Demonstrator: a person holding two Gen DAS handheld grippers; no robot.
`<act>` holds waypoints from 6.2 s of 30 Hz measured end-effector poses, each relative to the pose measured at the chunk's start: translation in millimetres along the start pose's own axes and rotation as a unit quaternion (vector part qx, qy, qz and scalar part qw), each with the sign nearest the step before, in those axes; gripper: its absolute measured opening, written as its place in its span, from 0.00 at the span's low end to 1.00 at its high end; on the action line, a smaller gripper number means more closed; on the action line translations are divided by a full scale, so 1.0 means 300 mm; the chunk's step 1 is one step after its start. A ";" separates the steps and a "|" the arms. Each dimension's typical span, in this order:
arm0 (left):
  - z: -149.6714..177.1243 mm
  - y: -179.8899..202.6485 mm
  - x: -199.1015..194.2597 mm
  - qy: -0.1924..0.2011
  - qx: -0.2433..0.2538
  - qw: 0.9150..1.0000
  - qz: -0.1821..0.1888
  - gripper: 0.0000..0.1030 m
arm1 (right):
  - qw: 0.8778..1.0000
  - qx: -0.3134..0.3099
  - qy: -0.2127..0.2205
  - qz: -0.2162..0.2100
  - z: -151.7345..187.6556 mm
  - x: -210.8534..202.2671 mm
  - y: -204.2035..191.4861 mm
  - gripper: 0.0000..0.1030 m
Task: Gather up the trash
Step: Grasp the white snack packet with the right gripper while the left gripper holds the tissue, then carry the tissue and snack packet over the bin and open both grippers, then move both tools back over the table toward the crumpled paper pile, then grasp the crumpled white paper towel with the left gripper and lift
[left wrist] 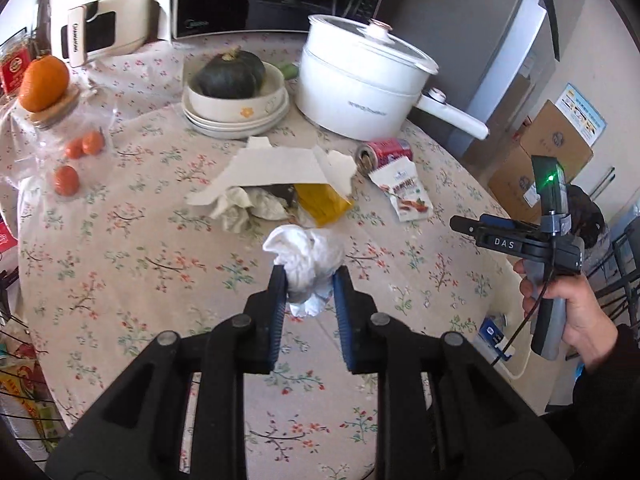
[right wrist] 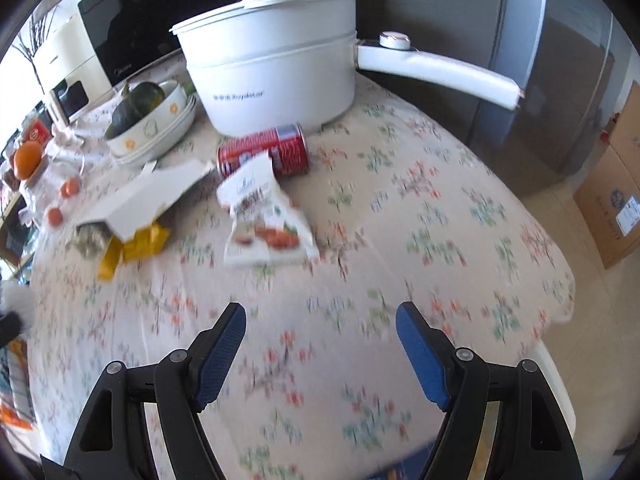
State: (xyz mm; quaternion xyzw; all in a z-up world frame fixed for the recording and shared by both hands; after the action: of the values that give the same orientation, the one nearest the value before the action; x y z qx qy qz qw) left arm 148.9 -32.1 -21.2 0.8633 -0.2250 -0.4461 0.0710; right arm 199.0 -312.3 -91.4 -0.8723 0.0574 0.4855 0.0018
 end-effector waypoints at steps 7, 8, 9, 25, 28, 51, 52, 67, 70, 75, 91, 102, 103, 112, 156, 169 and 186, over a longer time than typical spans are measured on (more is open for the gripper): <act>-0.003 -0.125 -0.014 -0.001 -0.053 0.999 0.007 0.25 | 1.000 -0.012 0.005 -0.011 -0.116 0.163 -0.089 0.73; -0.002 -0.135 -0.011 -0.002 -0.060 0.998 0.010 0.25 | 1.000 -0.013 0.004 -0.011 -0.125 0.182 -0.097 0.72; -0.001 -0.141 -0.015 -0.004 -0.065 0.998 0.014 0.25 | 1.000 -0.013 0.003 -0.012 -0.132 0.206 -0.108 0.69; 0.024 -0.130 -0.016 -0.013 -0.080 0.996 0.029 0.25 | 0.998 -0.050 -0.006 -0.045 -0.078 0.173 -0.186 0.04; 0.036 -0.113 -0.021 -0.014 -0.071 0.997 0.027 0.25 | 0.997 -0.059 -0.005 -0.049 -0.052 0.095 -0.195 0.03; 0.138 0.181 -0.028 -0.019 0.022 0.998 0.057 0.25 | 1.000 -0.019 -0.014 0.003 0.237 -0.347 0.083 0.04; 0.141 0.197 -0.025 -0.019 0.028 0.998 0.057 0.25 | 1.000 -0.018 -0.015 0.010 0.246 -0.349 0.106 0.04; 0.261 0.526 0.130 -0.062 0.143 0.984 0.091 0.25 | 0.989 0.034 -0.115 0.086 0.496 -0.234 0.506 0.05; 0.288 0.592 0.158 -0.071 0.172 0.978 0.095 0.25 | 0.987 0.037 -0.134 0.084 0.532 -0.209 0.527 0.05; 0.306 0.700 0.204 -0.078 0.225 0.967 0.085 0.25 | 0.984 0.035 -0.147 0.089 0.566 -0.200 0.558 0.05; 0.327 0.968 0.390 -0.110 0.256 0.950 0.143 0.25 | 0.982 0.126 -0.128 0.066 0.631 -0.272 0.721 0.57; 0.353 1.060 0.532 -0.134 0.259 0.944 0.151 0.32 | 0.979 0.151 -0.120 0.064 0.637 -0.293 0.768 0.59; 0.355 1.058 0.533 -0.135 0.260 0.944 0.149 0.39 | 0.979 0.150 -0.120 0.064 0.633 -0.291 0.766 0.60; 0.310 0.938 0.430 -0.100 0.243 0.958 0.114 0.71 | 0.983 0.134 -0.108 0.068 0.595 -0.300 0.720 0.63; 0.027 -0.296 0.114 -0.022 -0.025 0.994 -0.104 0.97 | 0.997 -0.058 -0.038 0.032 0.094 -0.179 -0.269 0.79; -0.100 -0.221 0.321 0.025 -0.064 0.997 -0.025 0.80 | 0.992 -0.078 -0.063 0.071 0.103 -0.084 -0.243 0.79; -0.070 -0.181 0.232 0.016 -0.053 0.998 -0.033 0.17 | 0.993 -0.074 -0.053 0.074 0.107 -0.107 -0.216 0.79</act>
State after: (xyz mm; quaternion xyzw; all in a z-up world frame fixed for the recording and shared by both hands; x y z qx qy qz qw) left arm 218.2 -16.8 -77.9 0.8724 -0.1716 -0.4453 0.1059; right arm 161.5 -242.9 -84.5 -0.8364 0.0852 0.5331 -0.0953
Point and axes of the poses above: each gripper's, at about its wrist camera, not at the fingertips, and x roughly the way its jaws point, y to its right, z to its underside, the point moved 4 cm from there along x, roughly the way its jaws point, and after that the axes turned 8 degrees about z, right-handed, at the moved point
